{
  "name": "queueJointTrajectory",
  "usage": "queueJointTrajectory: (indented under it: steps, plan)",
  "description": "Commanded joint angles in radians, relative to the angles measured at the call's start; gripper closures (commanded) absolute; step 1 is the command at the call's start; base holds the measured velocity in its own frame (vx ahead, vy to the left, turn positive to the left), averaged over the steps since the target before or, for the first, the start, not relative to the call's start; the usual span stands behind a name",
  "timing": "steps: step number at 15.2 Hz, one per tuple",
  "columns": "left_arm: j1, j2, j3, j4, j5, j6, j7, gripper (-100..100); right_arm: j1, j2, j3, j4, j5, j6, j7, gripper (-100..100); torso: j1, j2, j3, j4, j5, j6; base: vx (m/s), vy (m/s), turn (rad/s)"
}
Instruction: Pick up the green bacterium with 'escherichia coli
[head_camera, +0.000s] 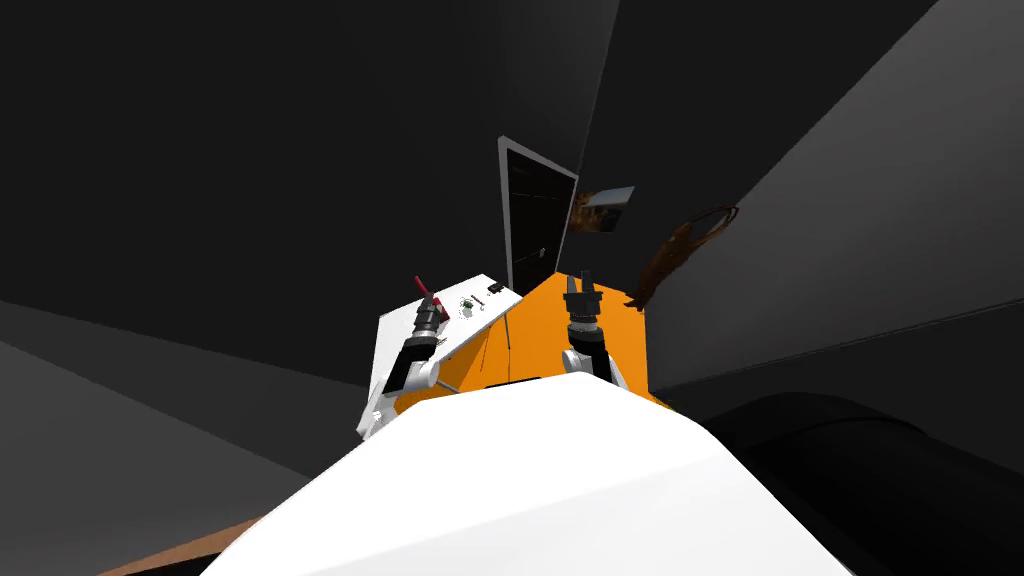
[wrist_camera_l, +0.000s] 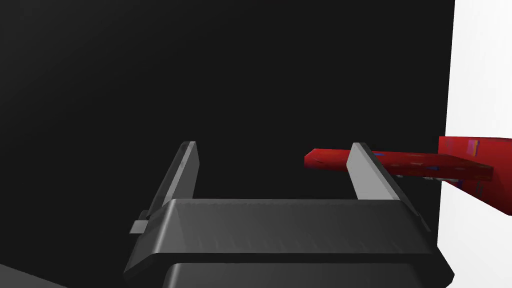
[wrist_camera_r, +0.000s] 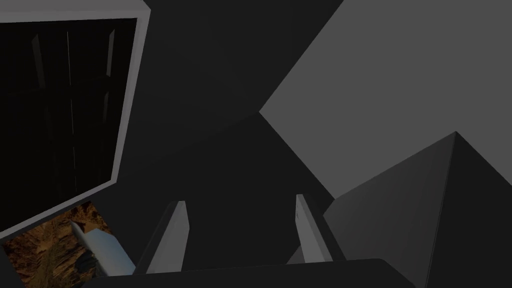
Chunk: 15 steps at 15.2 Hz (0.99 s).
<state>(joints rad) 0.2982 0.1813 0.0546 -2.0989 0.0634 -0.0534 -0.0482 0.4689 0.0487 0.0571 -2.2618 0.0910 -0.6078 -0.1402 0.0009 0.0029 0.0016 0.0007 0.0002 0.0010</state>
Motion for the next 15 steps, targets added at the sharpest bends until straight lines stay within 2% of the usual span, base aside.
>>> queueJointTrajectory:
  steps: [1, 2, 4, 5, 6, 7, 8, 9, 10, 11, 13, 14, 15]
  plan:
    - [-0.013, 0.000, 0.007, 0.010, 0.004, 0.047, 0.004, -100, 0.000, 0.000, 0.000, 0.000, 0.000, 0.000, 0.000, 0, 0.000, 0.000, 0.000, 0.000, 0.000, 0.000, -0.044, -0.002, -0.256]
    - [-0.034, 0.001, 0.018, 0.022, 0.010, 0.072, 0.009, -100, 0.000, 0.000, 0.000, 0.000, 0.000, 0.000, 0.000, 0, 0.000, 0.000, 0.000, 0.000, 0.000, -0.001, -0.043, 0.006, -0.285]
    - [-0.034, 0.001, 0.018, 0.022, 0.010, 0.096, 0.009, -100, 0.000, 0.000, 0.000, 0.000, 0.000, 0.000, 0.000, 0, 0.001, 0.000, 0.000, 0.000, 0.000, -0.001, -0.035, 0.009, -0.144]
    - [-0.054, 0.003, 0.030, 0.034, 0.014, 0.130, 0.014, -100, 0.000, 0.000, 0.000, 0.000, 0.000, 0.000, 0.000, 0, 0.001, 0.000, 0.000, 0.000, 0.000, -0.001, -0.031, -0.002, -0.177]
    - [-0.054, 0.003, 0.030, 0.034, 0.014, 0.147, 0.014, -100, 0.000, 0.000, 0.000, 0.000, 0.000, 0.000, 0.000, 0, 0.001, -0.001, 0.000, 0.000, 0.000, 0.000, -0.030, -0.001, -0.228]
    - [-0.054, 0.003, 0.030, 0.034, 0.014, 0.147, 0.014, -100, 0.000, 0.000, 0.000, 0.000, 0.000, 0.000, 0.000, 0, 0.001, -0.001, 0.000, 0.000, 0.000, -0.001, -0.020, 0.004, -0.093]
    - [-0.074, 0.005, 0.041, 0.047, 0.019, 0.181, 0.019, -100, 0.000, 0.000, 0.000, 0.000, 0.000, 0.000, 0.000, 0, 0.001, -0.001, -0.001, 0.000, 0.000, -0.001, -0.023, 0.004, -0.171]
    - [-0.074, 0.005, 0.041, 0.047, 0.019, 0.198, 0.019, -100, 0.000, 0.000, 0.000, 0.000, 0.000, 0.000, 0.000, 0, 0.001, -0.001, -0.001, 0.000, 0.000, -0.001, -0.024, 0.006, -0.220]
    - [-0.074, 0.005, 0.041, 0.047, 0.019, 0.198, 0.019, -100, 0.000, 0.000, 0.000, 0.000, 0.000, 0.000, 0.000, 0, 0.001, -0.001, -0.001, 0.000, 0.000, -0.001, -0.017, 0.008, -0.104]
    - [-0.092, 0.008, 0.051, 0.060, 0.022, 0.235, 0.023, -100, 0.000, 0.000, 0.000, 0.000, 0.000, 0.000, 0.000, 0, 0.001, -0.001, -0.001, 0.000, 0.000, -0.001, -0.021, 0.006, -0.195]
    - [-0.092, 0.008, 0.051, 0.060, 0.022, 0.250, 0.023, -100, 0.000, 0.000, 0.000, 0.000, 0.000, 0.000, 0.000, 0, 0.001, -0.002, -0.001, 0.000, 0.000, -0.001, -0.018, 0.012, -0.159]
    - [-0.111, 0.011, 0.062, 0.074, 0.025, 0.286, 0.028, -100, 0.000, 0.000, 0.000, 0.000, 0.000, 0.000, 0.000, 0, 0.002, -0.002, -0.001, 0.000, 0.000, -0.001, -0.016, 0.011, -0.165]
    - [-0.111, 0.011, 0.062, 0.074, 0.025, 0.302, 0.028, -100, 0.000, 0.000, 0.000, 0.000, 0.000, 0.000, 0.000, 0, 0.002, -0.002, -0.001, 0.000, 0.000, -0.001, -0.018, 0.013, -0.189]
